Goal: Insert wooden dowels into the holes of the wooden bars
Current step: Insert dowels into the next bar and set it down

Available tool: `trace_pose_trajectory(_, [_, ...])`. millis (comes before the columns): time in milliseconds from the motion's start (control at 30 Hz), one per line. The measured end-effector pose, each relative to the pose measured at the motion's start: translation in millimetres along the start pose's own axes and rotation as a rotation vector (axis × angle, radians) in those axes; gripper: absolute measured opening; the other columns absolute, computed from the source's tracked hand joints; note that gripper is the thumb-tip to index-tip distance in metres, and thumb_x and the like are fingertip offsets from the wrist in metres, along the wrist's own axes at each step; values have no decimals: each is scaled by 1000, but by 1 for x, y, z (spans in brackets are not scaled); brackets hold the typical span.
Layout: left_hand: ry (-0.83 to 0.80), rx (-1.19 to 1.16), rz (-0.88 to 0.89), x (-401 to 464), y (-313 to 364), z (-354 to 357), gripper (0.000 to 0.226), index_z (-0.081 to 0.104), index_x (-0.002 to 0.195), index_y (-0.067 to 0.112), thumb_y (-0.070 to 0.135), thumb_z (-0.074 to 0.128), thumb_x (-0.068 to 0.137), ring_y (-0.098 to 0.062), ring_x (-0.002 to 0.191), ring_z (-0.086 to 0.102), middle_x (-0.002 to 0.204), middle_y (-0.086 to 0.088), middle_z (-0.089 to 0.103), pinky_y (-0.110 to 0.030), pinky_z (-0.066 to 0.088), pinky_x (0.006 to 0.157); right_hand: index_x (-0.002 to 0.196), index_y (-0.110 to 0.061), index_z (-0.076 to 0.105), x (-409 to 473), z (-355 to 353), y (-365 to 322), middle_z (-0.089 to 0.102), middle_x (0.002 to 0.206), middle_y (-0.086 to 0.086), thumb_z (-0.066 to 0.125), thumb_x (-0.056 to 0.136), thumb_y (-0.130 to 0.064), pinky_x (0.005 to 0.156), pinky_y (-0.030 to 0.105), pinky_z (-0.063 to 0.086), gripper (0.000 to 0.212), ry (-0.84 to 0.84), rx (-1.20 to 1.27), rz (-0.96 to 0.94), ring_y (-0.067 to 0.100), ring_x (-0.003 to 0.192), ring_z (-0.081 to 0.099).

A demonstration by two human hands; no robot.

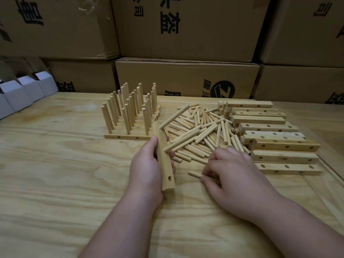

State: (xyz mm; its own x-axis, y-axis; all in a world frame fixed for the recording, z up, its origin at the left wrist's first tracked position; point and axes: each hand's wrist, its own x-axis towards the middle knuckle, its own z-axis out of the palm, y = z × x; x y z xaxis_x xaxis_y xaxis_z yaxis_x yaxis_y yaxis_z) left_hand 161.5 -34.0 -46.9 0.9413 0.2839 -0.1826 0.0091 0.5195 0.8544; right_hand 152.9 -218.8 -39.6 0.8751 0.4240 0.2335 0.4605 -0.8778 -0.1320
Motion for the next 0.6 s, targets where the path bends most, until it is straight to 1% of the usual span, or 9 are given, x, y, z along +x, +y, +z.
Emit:
trace_pose_trajectory(67, [1,20,9,0,-1,0,40,77,97,13,40,48,102,-13,46,52,61,-4,61,-26,44,41,98,-39,63,0,0,-1,46,95,-23,47,92,-52,96,29,36,21,42,32,-11,2,98,39])
trace_pose_trajectory(133, [6,55,26,0,-2,0,40,77,96,14,41,49,102,-14,46,53,61,-5,62,-27,45,44,98,-40,57,0,-1,-3,51,93,-24,45,93,-51,91,29,43,18,88,99,-17,1,95,44])
trace_pose_trajectory(200, [5,90,48,-1,-3,1,40,78,93,16,43,49,101,-16,47,53,61,-5,63,-29,45,49,102,-40,54,-1,-1,-4,58,88,-22,44,92,-53,77,32,50,19,132,211,-18,2,87,53])
trace_pose_trajectory(233, [5,107,55,-2,-3,2,40,79,92,18,43,49,101,-16,48,54,61,-5,63,-30,45,50,103,-40,54,-3,-1,-4,60,85,-21,45,91,-54,70,32,51,20,152,265,-32,2,82,55])
trace_pose_trajectory(300, [10,141,59,-3,-3,2,40,79,91,20,43,48,102,-15,49,56,62,-4,65,-30,47,51,103,-40,56,-6,-2,-7,60,81,-23,47,91,-53,61,27,49,20,175,342,-93,2,76,57])
trace_pose_trajectory(400, [19,172,82,-5,-2,3,39,77,91,17,40,47,103,-13,48,57,60,-3,66,-26,48,45,98,-35,61,-10,-4,-10,56,77,-22,56,90,-43,57,23,46,12,208,415,-213,2,70,56])
trace_pose_trajectory(467, [17,182,115,-6,-2,5,38,74,92,15,37,47,104,-12,46,57,58,-2,65,-23,48,43,96,-33,62,-11,-5,-11,56,77,-20,59,88,-38,57,26,48,9,220,438,-266,3,69,56])
trace_pose_trajectory(600, [11,190,149,-9,-2,8,35,72,93,14,36,47,104,-9,47,58,58,-2,64,-22,48,43,94,-34,61,-10,-3,-11,59,78,-17,60,86,-38,58,33,51,9,182,451,-298,5,69,58])
